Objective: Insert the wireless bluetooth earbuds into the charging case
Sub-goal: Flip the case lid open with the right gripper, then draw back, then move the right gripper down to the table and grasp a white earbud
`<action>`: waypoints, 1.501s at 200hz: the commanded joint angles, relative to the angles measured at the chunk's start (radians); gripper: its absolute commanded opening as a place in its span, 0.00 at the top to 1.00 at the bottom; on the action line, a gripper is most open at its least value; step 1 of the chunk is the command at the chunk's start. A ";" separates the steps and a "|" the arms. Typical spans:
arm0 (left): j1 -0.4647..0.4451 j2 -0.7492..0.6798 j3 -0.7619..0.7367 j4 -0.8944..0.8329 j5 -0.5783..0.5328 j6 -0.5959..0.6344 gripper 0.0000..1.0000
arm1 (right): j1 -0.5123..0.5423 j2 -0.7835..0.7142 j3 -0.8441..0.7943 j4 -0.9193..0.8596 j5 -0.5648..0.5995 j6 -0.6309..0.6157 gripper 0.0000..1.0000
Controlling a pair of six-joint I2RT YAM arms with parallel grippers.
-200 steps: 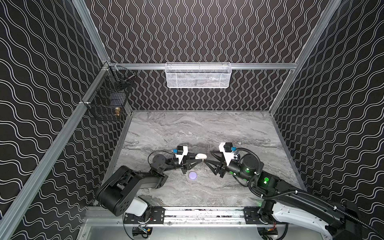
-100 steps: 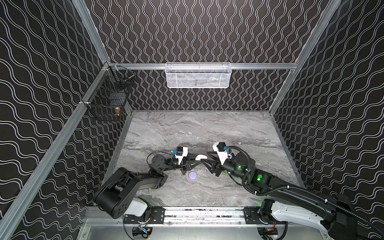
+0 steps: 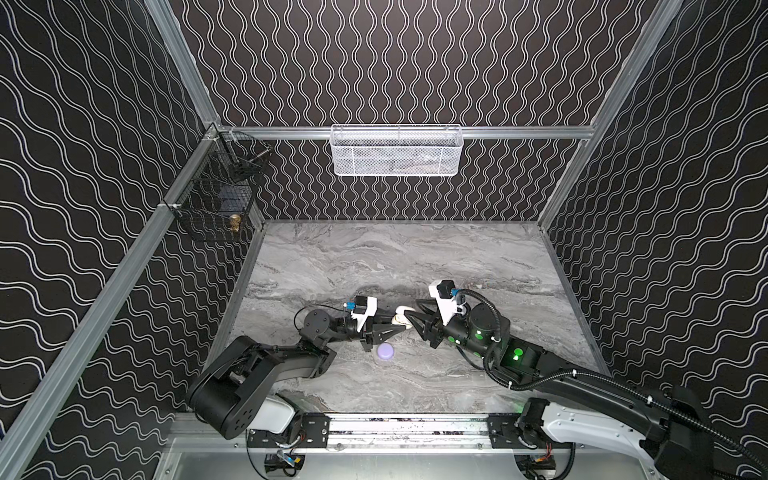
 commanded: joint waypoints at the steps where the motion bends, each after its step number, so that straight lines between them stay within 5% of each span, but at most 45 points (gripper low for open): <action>1: 0.000 0.002 0.004 0.039 0.006 0.017 1.00 | 0.002 0.004 0.010 0.034 0.001 0.014 0.52; 99: 0.003 0.073 0.018 0.039 -0.035 -0.011 1.00 | 0.001 -0.006 0.077 -0.029 0.010 0.094 0.40; 129: 0.014 0.106 0.025 0.039 -0.049 -0.030 1.00 | -0.004 -0.055 0.105 -0.135 0.189 0.166 0.38; 148: 0.029 0.103 0.010 0.040 -0.088 -0.022 1.00 | -0.077 -0.084 0.120 -0.267 0.298 0.274 0.37; 166: 0.035 0.107 0.007 0.040 -0.090 -0.023 1.00 | -0.221 -0.061 0.134 -0.410 0.238 0.351 0.37; 193: 0.040 0.088 -0.010 0.039 -0.107 0.001 1.00 | -0.419 0.041 0.091 -0.455 0.050 0.397 0.40; 229: 0.039 0.039 -0.043 0.039 -0.130 0.041 1.00 | -0.489 0.286 0.102 -0.404 -0.084 0.394 0.44; 300: 0.040 0.015 -0.042 0.038 -0.120 0.041 1.00 | -0.493 0.664 0.320 -0.549 0.027 0.332 0.48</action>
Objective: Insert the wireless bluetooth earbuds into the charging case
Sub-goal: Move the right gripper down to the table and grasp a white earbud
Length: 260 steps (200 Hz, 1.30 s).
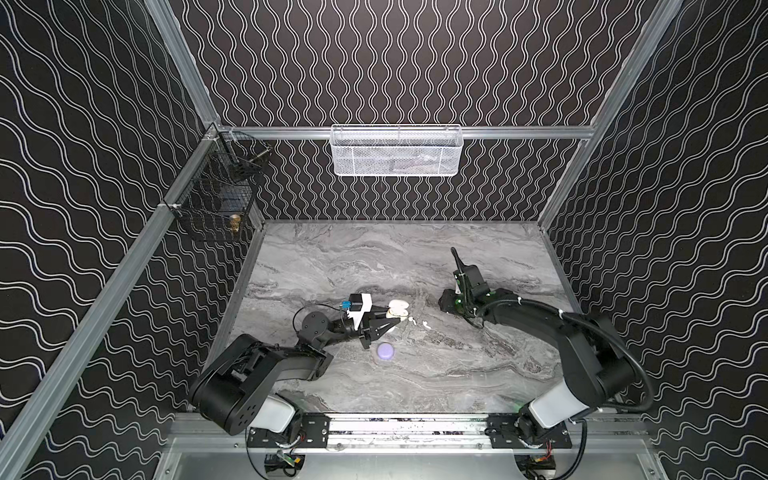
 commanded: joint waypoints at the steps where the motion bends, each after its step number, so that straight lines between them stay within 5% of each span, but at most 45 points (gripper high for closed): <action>1: 0.002 -0.004 0.007 0.030 0.007 0.012 1.00 | 0.001 0.055 0.042 -0.063 0.052 -0.020 0.48; 196: 0.001 0.002 0.005 0.031 0.000 0.022 1.00 | 0.065 0.224 0.202 -0.148 0.141 -0.027 0.52; 260: 0.001 0.005 0.017 0.031 0.016 0.011 1.00 | 0.082 0.239 0.204 -0.156 0.166 -0.022 0.62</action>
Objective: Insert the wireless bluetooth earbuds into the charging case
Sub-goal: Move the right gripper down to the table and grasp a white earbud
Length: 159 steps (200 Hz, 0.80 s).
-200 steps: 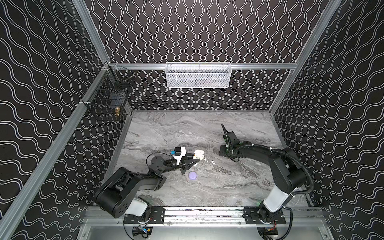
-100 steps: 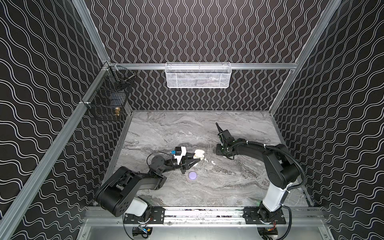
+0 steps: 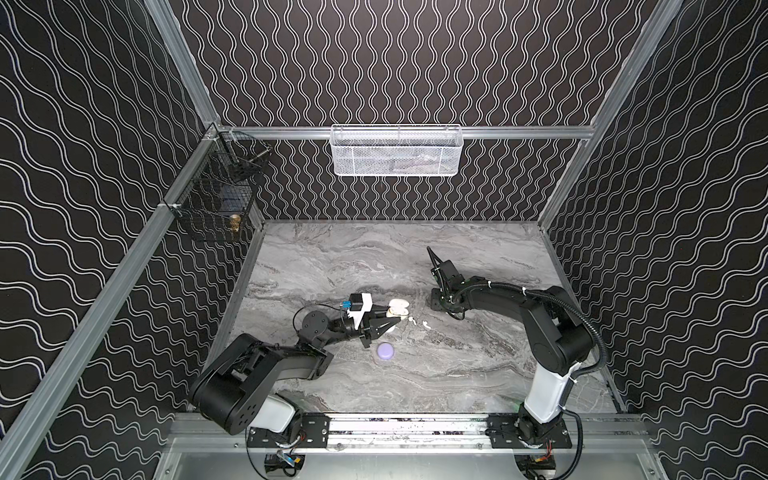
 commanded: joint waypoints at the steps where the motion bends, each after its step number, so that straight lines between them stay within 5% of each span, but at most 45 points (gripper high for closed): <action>1: 0.001 0.002 0.008 0.030 0.014 -0.004 1.00 | 0.008 0.007 0.003 -0.030 0.016 0.018 0.63; 62: 0.002 -0.002 -0.002 0.030 -0.002 0.005 1.00 | 0.023 0.016 0.013 -0.036 0.038 0.024 0.77; 159: 0.001 0.010 0.003 0.031 -0.007 0.001 1.00 | 0.060 -0.039 0.012 -0.030 0.116 0.030 0.84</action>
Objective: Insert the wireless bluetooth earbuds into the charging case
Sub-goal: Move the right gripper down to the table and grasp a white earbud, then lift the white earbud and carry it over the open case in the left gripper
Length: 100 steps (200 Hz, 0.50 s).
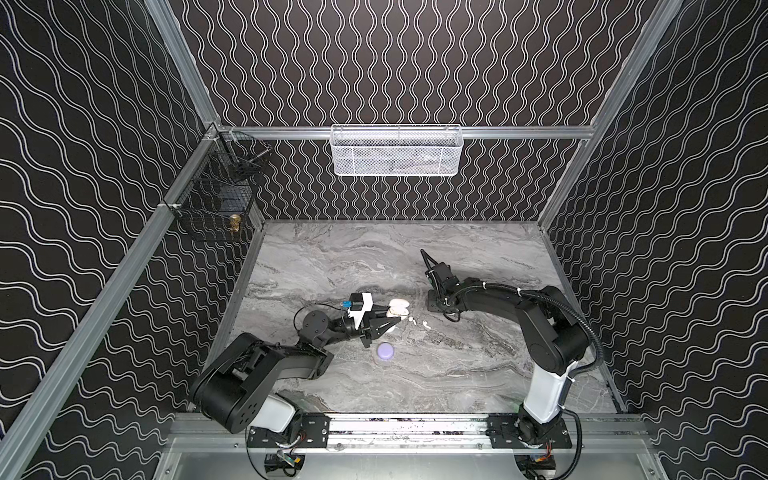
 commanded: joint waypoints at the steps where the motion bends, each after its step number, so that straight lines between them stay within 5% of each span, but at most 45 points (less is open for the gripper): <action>1: 0.001 0.005 0.003 0.031 -0.006 -0.001 1.00 | 0.020 -0.046 -0.003 -0.016 0.050 0.015 0.84; 100: 0.025 0.064 -0.009 0.028 -0.123 -0.039 1.00 | 0.278 -0.421 -0.056 -0.026 0.381 0.094 0.87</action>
